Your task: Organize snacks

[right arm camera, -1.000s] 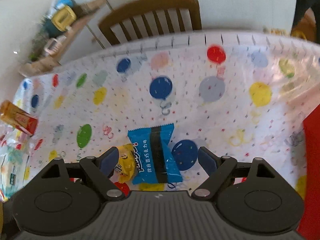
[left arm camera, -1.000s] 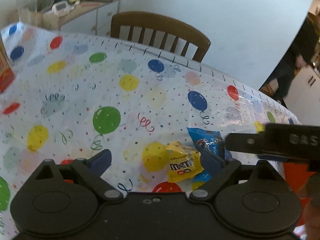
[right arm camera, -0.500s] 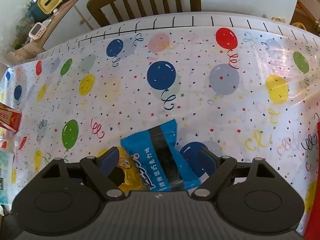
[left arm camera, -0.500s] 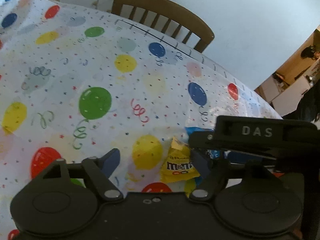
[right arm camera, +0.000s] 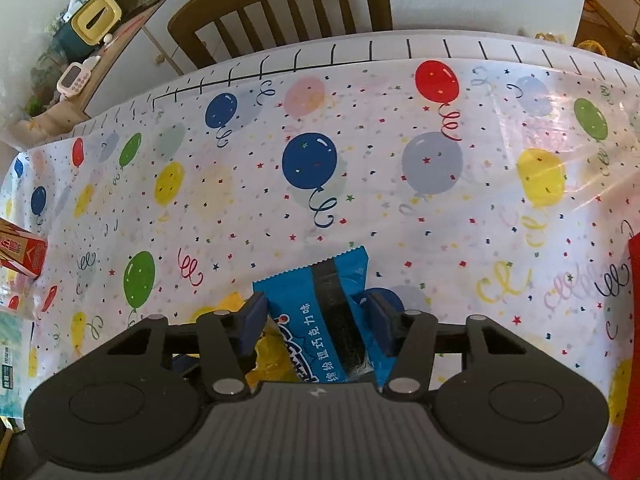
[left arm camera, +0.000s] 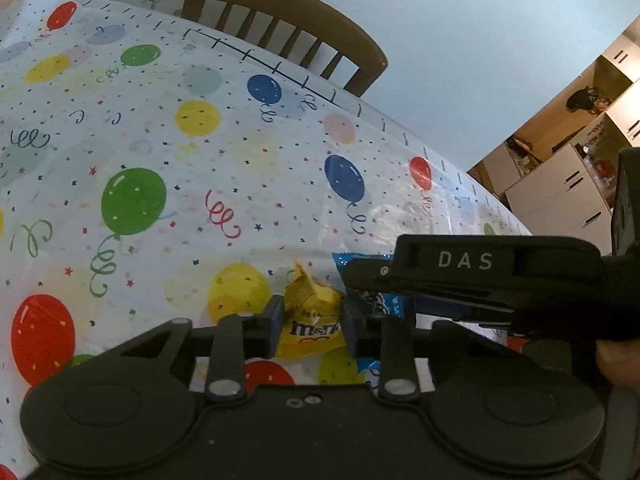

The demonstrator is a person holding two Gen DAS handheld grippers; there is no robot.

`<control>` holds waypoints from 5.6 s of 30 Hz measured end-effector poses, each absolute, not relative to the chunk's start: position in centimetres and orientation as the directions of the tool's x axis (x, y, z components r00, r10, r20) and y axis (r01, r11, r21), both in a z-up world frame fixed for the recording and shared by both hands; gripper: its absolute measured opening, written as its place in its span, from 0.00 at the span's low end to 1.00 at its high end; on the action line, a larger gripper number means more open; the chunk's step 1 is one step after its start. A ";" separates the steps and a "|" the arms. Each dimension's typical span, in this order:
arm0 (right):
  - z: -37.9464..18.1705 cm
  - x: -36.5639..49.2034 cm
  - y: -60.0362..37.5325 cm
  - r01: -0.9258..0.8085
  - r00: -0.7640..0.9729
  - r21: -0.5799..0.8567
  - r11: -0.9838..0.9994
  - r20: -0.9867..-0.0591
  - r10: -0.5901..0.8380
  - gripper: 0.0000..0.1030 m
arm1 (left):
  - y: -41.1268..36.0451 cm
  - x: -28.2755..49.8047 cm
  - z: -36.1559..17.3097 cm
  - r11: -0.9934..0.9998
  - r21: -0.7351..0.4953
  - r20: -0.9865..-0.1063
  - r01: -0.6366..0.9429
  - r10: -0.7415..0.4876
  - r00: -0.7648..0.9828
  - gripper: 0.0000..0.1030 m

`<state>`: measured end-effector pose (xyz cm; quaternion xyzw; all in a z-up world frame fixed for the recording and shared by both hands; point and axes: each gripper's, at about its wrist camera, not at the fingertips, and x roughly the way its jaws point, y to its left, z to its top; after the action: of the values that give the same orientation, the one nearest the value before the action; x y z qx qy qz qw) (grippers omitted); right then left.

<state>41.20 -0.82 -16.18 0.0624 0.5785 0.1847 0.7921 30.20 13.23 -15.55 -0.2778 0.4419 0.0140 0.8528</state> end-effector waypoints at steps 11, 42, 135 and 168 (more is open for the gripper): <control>-15.0 39.0 -3.5 -0.224 0.287 0.289 0.931 -0.893 0.347 0.46 | 13.4 28.8 -15.1 0.855 -0.436 -0.773 -0.281 -0.197 0.603 0.20; -5.1 30.0 -18.8 -0.198 0.388 0.339 0.920 -0.835 0.391 0.46 | 4.1 23.1 -5.7 0.910 -0.404 -0.740 -0.094 -0.265 0.618 0.20; -7.0 34.6 -44.6 -0.219 0.496 0.319 0.922 -0.778 0.386 0.68 | -28.1 28.3 -4.5 0.983 -0.102 -0.777 0.154 -0.175 0.604 0.85; -1.0 20.6 -44.6 -0.329 0.734 0.254 0.910 -0.537 0.415 1.00 | -21.6 19.3 2.0 0.986 -0.122 -0.612 0.117 -0.168 0.773 1.00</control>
<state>20.63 -44.59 -1.00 0.0714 0.3044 0.2003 0.9285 19.29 -21.56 2.05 -0.0385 0.3285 -0.0758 0.9407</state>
